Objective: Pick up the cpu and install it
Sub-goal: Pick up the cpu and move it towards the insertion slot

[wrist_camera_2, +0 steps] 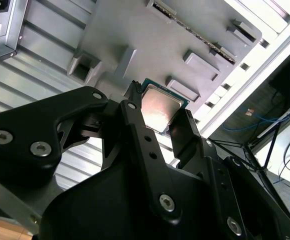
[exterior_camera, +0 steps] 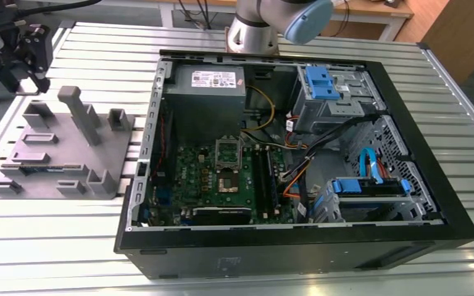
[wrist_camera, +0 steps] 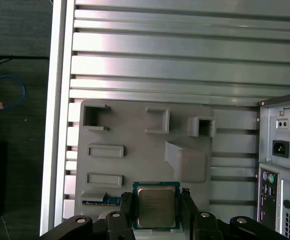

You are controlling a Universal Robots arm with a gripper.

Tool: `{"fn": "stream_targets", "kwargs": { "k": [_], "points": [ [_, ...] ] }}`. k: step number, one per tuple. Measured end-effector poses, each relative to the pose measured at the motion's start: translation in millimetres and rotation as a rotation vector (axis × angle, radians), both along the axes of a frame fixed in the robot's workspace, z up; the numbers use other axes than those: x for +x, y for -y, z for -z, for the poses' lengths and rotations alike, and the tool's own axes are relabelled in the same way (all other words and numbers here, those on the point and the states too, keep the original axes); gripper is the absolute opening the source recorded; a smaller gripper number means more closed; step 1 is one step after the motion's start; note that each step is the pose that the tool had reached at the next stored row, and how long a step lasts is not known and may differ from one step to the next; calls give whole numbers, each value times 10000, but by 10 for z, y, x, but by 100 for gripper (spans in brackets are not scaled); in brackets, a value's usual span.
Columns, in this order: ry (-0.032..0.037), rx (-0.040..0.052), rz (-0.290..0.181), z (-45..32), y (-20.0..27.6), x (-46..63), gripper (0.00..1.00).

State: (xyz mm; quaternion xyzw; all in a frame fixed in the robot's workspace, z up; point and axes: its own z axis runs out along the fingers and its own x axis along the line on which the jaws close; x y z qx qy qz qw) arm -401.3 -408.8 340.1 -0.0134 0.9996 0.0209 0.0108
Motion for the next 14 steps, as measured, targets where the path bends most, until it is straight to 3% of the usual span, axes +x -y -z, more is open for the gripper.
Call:
{"fn": "stream_targets", "kwargs": {
  "k": [14],
  "points": [
    [0, 0, 0, 0, 0, 61, 47]
  ]
}}
